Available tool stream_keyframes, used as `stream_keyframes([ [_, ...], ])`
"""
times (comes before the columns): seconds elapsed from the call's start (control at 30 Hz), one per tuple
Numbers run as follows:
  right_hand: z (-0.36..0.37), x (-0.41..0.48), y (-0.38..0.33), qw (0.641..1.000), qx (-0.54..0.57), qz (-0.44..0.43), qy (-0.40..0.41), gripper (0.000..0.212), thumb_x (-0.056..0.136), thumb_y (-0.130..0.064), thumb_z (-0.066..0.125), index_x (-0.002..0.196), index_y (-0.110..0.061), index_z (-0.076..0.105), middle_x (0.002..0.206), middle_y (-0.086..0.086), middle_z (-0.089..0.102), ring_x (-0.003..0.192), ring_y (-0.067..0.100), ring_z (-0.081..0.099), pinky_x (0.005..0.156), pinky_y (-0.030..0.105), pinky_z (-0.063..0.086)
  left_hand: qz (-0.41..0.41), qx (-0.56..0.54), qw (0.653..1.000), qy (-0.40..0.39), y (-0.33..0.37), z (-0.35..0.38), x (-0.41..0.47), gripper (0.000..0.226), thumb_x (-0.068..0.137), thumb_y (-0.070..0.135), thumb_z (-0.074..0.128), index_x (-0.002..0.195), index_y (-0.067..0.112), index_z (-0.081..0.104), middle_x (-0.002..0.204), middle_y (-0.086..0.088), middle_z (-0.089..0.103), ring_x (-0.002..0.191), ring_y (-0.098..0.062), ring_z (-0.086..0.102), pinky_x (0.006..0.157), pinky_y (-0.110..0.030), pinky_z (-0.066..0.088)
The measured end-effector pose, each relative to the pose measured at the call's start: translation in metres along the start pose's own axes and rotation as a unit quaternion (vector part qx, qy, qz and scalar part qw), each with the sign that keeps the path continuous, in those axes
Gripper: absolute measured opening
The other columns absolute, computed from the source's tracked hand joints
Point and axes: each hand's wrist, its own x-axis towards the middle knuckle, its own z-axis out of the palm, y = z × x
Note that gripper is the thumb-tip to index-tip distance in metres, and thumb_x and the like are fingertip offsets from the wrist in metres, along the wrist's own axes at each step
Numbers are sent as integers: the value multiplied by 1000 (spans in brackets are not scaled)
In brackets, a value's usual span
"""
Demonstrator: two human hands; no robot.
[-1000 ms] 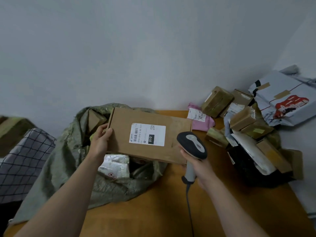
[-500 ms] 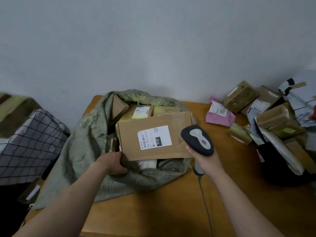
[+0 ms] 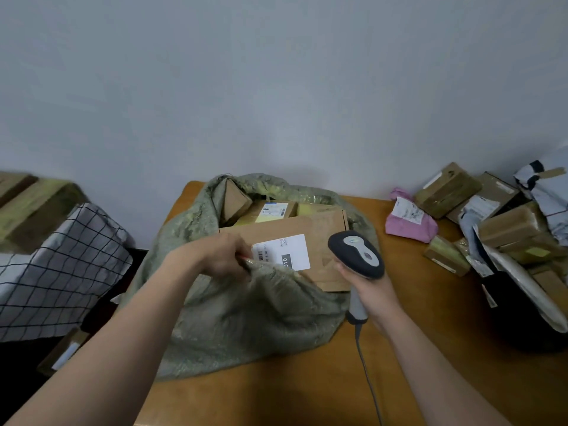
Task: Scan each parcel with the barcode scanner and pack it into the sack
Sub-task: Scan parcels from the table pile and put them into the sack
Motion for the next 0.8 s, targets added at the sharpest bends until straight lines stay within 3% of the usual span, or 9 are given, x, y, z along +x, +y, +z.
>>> stream_keyframes([
  [0.07,5,6,-5,1000,-12,2,-7,59,79,-36,86,133,-23,67,129,-6,70,124,15,61,109,44,48,35,-29,998,39,7,-12,-6,12,81,26,82,74,34,75,75,18,69,72,1,60,65,-24,45],
  [0.2,-1,19,-19,999,-27,-2,-18,62,77,-40,87,133,-24,67,129,-6,70,123,16,61,109,46,48,84,-38,989,115,14,-27,-7,4,77,24,80,81,24,80,82,5,74,79,-13,68,74,-37,54],
  [0.33,-12,29,-32,993,-74,14,-88,89,58,-66,90,134,-27,66,129,-10,71,126,12,61,113,43,44,134,-81,975,156,24,-31,-3,27,67,42,67,77,18,76,81,-1,72,79,-20,70,71,-39,55],
  [0.43,-8,34,-32,984,-106,66,-127,75,69,-56,88,135,-32,63,130,-9,69,123,14,60,110,42,46,147,-95,968,178,30,-26,14,12,74,33,76,76,21,78,81,4,72,80,-15,69,72,-37,55],
  [0.53,-4,28,-23,976,-80,140,-143,47,84,-39,80,127,-33,62,123,-4,69,113,17,62,88,32,52,86,-8,969,233,30,-16,37,6,79,28,79,82,23,81,81,0,71,86,-25,64,75,-37,52],
  [0.6,-6,24,-15,975,-67,162,-133,43,87,-40,78,125,-33,61,120,-3,68,109,17,63,79,29,51,25,53,971,233,23,-6,54,12,81,31,73,84,22,80,83,-4,68,91,-30,61,74,-35,46],
  [0.7,-15,20,-1,979,-74,151,-114,46,86,-46,77,128,-36,61,122,-9,68,112,13,61,79,26,48,-36,103,972,209,19,10,68,26,83,46,62,99,31,76,99,-1,66,107,-32,60,89,-40,46],
  [0.8,-25,19,15,990,-72,110,-45,42,86,-44,78,125,-32,68,123,-12,68,118,13,59,83,26,46,-83,163,958,219,37,23,75,40,85,54,66,120,35,67,125,2,62,122,-29,51,97,-44,41],
])
